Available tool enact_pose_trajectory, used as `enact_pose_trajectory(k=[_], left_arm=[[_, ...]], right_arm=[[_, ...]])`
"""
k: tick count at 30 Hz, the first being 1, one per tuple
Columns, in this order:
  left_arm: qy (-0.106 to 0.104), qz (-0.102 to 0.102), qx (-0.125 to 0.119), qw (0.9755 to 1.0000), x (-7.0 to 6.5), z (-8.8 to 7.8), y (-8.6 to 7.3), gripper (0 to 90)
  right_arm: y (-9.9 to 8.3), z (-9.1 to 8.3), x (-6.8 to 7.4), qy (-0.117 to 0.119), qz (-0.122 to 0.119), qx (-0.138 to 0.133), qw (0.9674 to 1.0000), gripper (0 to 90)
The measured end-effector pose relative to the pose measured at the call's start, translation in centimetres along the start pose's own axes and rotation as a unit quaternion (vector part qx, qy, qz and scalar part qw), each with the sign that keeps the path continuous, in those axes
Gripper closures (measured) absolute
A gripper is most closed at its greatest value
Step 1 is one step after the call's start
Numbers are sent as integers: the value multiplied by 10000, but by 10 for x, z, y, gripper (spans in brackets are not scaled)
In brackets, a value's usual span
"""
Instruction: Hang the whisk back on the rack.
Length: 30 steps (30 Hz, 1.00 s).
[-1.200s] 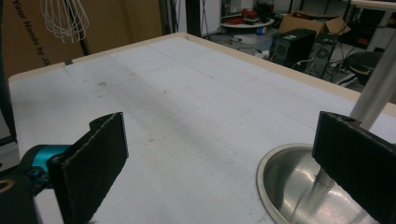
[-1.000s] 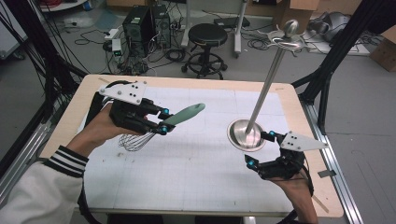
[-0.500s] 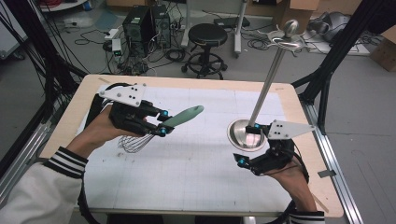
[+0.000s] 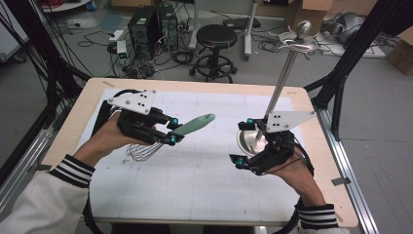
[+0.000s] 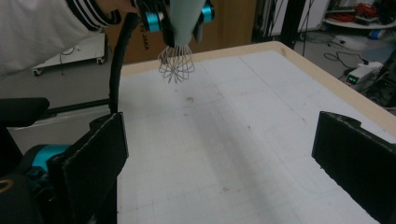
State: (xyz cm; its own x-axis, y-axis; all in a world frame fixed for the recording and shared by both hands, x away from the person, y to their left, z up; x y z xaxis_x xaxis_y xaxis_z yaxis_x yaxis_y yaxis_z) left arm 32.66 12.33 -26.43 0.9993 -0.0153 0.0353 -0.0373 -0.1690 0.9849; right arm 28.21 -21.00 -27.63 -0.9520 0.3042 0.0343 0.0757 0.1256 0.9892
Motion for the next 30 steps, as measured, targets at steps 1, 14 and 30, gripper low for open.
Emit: enact_pose_trajectory(k=[1, 14, 30], left_arm=[[-7, -9, -16, 10000, 0, 0, 0, 693], [-50, 18, -123, 9999, -3, 2, 2, 693], [-160, 44, -173, 9997, -6, 9, 3, 693]], right_arm=[[2, 2, 1, 38, 4, 1, 10000, 24], [21, 28, 8, 468, -193, -247, 9984, 25], [29, 56, 14, 875, -19, -121, 9961, 53]])
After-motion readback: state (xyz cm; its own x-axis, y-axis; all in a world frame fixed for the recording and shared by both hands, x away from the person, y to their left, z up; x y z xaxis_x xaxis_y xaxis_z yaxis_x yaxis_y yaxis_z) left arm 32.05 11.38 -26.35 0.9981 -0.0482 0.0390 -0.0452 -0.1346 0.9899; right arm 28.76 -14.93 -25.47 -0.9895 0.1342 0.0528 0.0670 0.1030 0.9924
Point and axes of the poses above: each handheld gripper's, and its own axes: z roughly forward along the jaws, y roughly out of its top, x roughly to its left, the point moved 1 cm from there along z, roughly forward along the jaws, and after that the axes turned 14 degrees about -x, right-handed, at the moved point
